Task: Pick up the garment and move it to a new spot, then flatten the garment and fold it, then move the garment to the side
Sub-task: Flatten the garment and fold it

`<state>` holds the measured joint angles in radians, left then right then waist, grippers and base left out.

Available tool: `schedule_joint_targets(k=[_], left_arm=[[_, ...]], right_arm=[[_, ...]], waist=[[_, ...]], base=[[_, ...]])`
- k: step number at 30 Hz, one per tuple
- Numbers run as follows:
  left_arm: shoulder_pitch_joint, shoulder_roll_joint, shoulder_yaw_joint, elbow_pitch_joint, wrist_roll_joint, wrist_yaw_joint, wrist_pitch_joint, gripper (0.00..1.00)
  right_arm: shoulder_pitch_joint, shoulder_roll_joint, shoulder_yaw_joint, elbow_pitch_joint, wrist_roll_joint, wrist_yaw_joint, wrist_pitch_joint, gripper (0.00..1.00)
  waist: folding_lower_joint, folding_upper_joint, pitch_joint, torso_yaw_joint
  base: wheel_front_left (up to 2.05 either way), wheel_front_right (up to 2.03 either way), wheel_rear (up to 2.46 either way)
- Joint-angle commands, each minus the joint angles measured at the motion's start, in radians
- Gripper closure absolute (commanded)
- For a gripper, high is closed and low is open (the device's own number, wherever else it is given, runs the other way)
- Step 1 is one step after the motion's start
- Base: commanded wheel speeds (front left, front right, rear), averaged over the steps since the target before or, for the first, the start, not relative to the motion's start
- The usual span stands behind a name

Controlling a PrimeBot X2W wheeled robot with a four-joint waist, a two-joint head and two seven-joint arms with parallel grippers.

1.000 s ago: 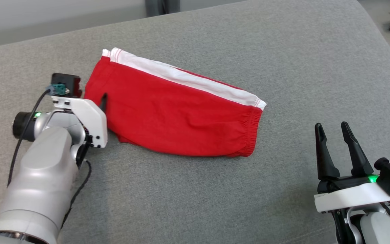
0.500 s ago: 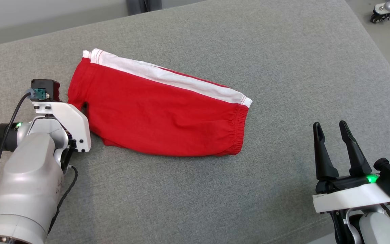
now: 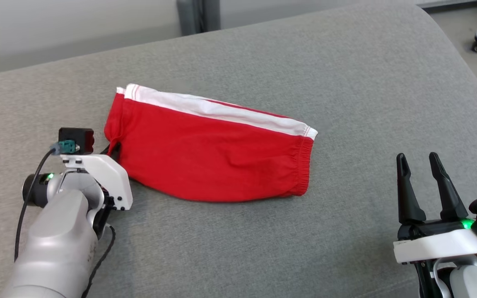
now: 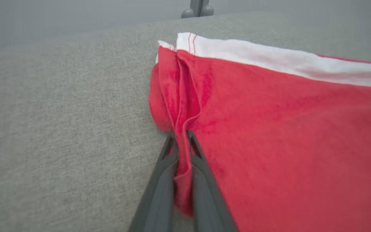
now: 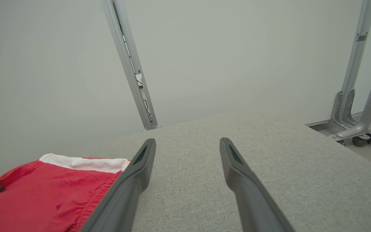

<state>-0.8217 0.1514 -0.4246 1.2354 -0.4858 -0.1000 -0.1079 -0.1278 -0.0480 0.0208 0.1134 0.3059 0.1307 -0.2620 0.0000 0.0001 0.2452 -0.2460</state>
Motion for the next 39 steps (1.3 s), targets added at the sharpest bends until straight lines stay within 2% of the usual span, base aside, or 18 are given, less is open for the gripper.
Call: schedule_joint_targets(k=[1,9,12,21,28,29,30,31,32,39], left_arm=[[0.015,0.004,0.007,-0.006,-0.008,-0.002,-0.013,1.0],[0.143,-0.038,0.036,-0.096,-0.066,-0.015,-0.123,1.0],[0.198,-0.05,0.046,-0.147,-0.079,0.002,-0.139,1.0],[0.373,-0.067,0.093,-0.34,-0.118,0.1,-0.155,1.0],[0.474,-0.077,0.088,-0.491,-0.129,0.166,-0.143,1.0],[0.482,-0.069,0.087,-0.512,-0.12,0.176,-0.145,0.66],[0.49,-0.062,0.086,-0.531,-0.111,0.186,-0.147,0.22],[0.498,-0.058,0.087,-0.551,-0.104,0.197,-0.148,0.03],[0.507,-0.055,0.09,-0.57,-0.099,0.206,-0.15,0.0],[0.548,-0.017,0.121,-0.71,-0.039,0.253,-0.158,0.0]], right_arm=[[0.013,-0.005,-0.005,-0.001,-0.005,0.0,-0.004,0.0],[0.04,-0.005,-0.034,0.013,-0.042,0.0,-0.004,0.0],[0.042,-0.005,-0.044,0.019,-0.055,0.0,-0.004,0.0],[0.043,-0.005,-0.033,0.04,-0.078,0.0,0.004,0.0],[0.028,-0.005,-0.022,0.046,-0.091,0.0,0.014,0.0],[0.026,-0.005,-0.018,0.046,-0.091,0.0,0.014,0.0],[0.024,-0.005,-0.016,0.047,-0.089,0.0,0.016,0.0],[0.022,-0.005,-0.014,0.048,-0.088,0.0,0.016,0.0],[0.022,-0.005,-0.013,0.05,-0.087,0.0,0.016,0.0],[0.023,-0.005,-0.019,0.061,-0.092,0.0,0.033,0.0]], waist=[[0.0,-0.0001,-0.02,0.022],[0.0,-0.0001,-0.063,0.113],[0.0,-0.0001,-0.071,0.137],[0.0,-0.0001,-0.084,0.173],[0.0,-0.0001,-0.085,0.189],[0.0,-0.0001,-0.085,0.191],[0.0,-0.0001,-0.084,0.192],[0.0,-0.0001,-0.084,0.194],[0.0,-0.0001,-0.084,0.196],[0.0,-0.0001,-0.082,0.21]], base=[[0.0,0.0,0.0],[0.0,0.0,0.0],[0.0,0.0,0.0],[0.0,0.0,0.0],[0.0,0.0,0.0],[0.0,0.0,0.0],[0.0,0.0,0.0],[0.0,0.0,0.0],[0.0,0.0,0.0],[0.0,0.0,0.0]])
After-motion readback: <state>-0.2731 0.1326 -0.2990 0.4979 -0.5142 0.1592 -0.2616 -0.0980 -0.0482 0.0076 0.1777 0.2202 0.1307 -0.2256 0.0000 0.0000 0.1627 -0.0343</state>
